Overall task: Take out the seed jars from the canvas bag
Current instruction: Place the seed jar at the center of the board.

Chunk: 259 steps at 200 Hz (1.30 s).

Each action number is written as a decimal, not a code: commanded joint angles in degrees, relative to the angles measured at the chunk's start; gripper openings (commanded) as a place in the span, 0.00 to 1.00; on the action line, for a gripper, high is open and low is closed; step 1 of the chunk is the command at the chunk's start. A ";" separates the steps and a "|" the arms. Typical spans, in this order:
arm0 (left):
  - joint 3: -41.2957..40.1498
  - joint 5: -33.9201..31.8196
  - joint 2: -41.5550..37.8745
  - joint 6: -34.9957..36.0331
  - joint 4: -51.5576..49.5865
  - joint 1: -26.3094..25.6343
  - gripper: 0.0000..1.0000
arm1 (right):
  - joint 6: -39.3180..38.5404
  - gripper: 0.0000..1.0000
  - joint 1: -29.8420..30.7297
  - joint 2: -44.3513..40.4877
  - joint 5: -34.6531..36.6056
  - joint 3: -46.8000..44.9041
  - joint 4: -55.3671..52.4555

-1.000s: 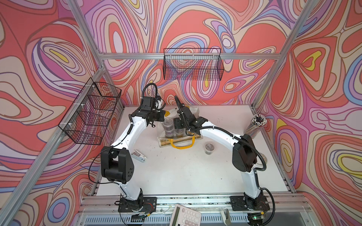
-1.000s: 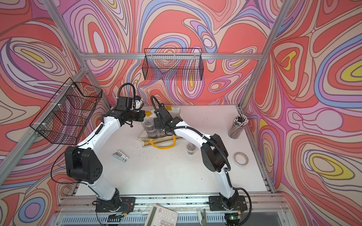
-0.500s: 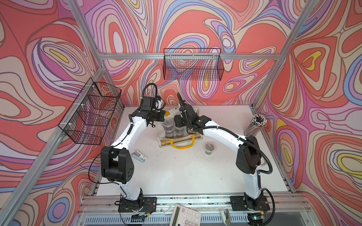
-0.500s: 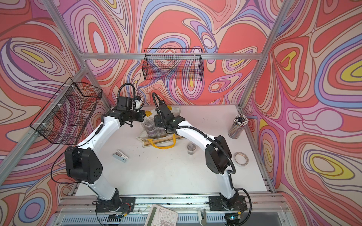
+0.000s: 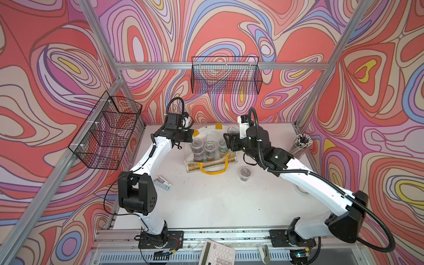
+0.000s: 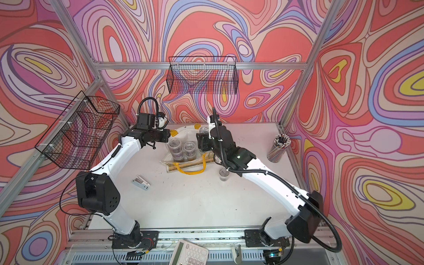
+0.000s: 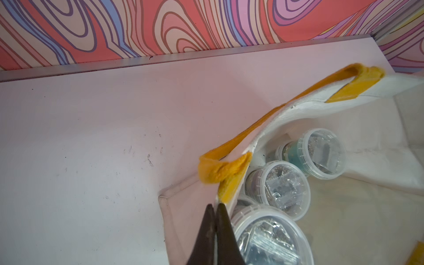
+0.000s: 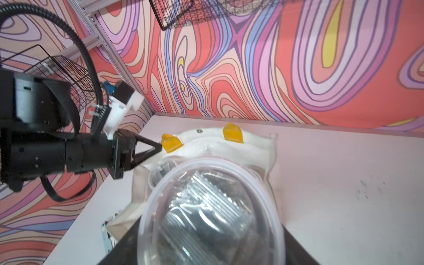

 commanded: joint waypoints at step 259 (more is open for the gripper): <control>-1.42 0.70 -0.96 -0.92 -2.71 0.07 0.00 | 14.63 0.63 -12.94 -25.10 3.31 -55.71 22.92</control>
